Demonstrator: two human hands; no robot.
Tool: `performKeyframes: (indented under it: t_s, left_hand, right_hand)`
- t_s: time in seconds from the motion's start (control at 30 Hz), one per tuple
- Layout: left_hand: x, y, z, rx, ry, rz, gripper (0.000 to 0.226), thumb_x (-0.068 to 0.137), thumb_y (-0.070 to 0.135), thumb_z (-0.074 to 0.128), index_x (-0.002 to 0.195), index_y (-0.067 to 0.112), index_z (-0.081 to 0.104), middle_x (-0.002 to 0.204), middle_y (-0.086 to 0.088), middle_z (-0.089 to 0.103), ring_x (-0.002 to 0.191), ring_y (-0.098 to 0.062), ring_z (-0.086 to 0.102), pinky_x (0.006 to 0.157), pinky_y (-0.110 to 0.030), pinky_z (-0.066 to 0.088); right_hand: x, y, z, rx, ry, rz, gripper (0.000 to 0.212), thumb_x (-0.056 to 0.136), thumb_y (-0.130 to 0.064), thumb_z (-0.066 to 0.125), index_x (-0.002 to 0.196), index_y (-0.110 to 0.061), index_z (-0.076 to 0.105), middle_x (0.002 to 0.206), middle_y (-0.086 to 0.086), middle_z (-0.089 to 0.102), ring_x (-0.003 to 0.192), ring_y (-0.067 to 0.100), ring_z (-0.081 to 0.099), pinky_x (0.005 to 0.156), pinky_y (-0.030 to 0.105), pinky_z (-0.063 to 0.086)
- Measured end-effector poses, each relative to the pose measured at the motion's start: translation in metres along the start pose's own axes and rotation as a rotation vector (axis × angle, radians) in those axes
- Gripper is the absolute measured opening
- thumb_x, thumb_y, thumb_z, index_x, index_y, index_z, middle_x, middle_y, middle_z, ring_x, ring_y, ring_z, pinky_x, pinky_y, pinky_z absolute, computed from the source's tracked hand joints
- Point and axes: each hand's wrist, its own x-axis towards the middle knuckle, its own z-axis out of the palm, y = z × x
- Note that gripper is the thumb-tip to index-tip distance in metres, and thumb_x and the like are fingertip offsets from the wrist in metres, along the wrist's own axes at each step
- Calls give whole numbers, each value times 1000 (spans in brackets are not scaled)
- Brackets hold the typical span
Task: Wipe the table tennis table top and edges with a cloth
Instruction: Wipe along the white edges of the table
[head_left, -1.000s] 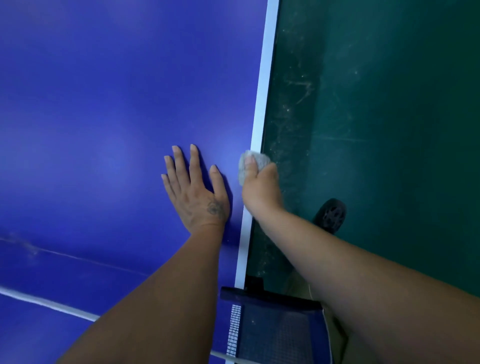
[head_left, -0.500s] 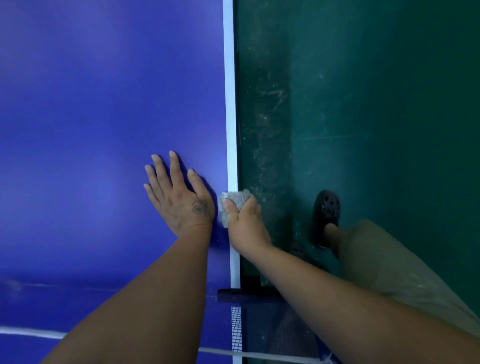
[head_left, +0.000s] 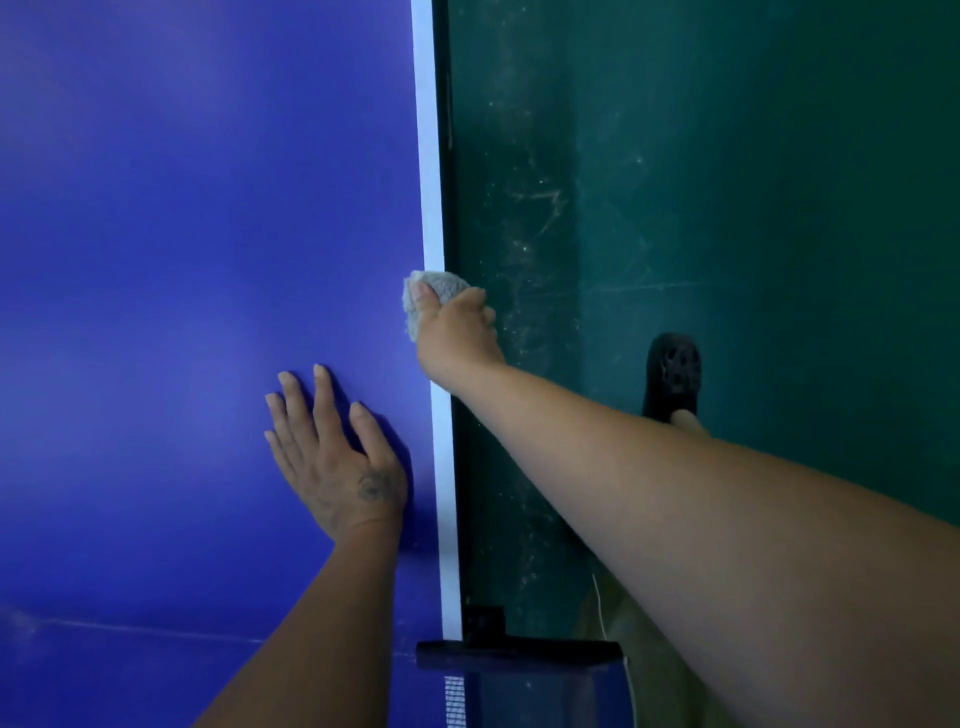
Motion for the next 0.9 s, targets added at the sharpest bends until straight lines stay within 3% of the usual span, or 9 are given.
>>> performKeyframes:
  t_s: [0.23,0.37,0.43,0.53,0.63,0.9]
  left_hand:
    - [8,6,-6,-102,-80,-19,60,109,44,46,164,21,43,179,1,21,167,-20,11,135,-54,8]
    - [75,43,-7,-237,-98,-8,56,107,40,58,159,22,51,175,-2,31,165,-18,19,133,-53,18]
    - [131,78,2,-240,-119,-24,57,108,40,61,161,24,46,177,-2,25,167,-20,13,134,-53,10]
    - [207,137,27,-72,-120,-54,68,108,58,52,169,35,31,181,0,8,168,-23,-1,133,-54,-4]
    - [246,178,45,67,-77,-73,72,106,71,32,171,42,16,182,4,1,168,-23,-4,133,-54,-5]
    - [259,188,53,90,-30,-112,70,108,69,28,171,41,18,181,8,7,168,-19,0,135,-47,-2]
  right_hand:
    - [-23,33,4,56,-100,64,71,109,-57,44,163,-14,22,162,15,34,150,36,37,121,49,36]
    - [-24,42,4,-35,-163,67,78,110,-57,40,168,-14,11,165,13,29,151,34,36,122,46,35]
    - [-23,39,1,-57,-186,69,81,109,-60,39,169,-15,7,167,11,28,150,33,38,122,46,35]
    - [-24,42,-4,-103,-232,30,83,109,-63,36,169,-16,3,167,7,28,148,29,41,122,45,36]
    - [-26,47,-4,-153,-205,-17,80,110,-59,36,170,-18,2,169,2,27,151,24,39,124,39,33]
    - [-26,33,-1,26,-127,98,74,110,-48,46,171,-23,12,173,-5,23,157,14,29,125,26,25]
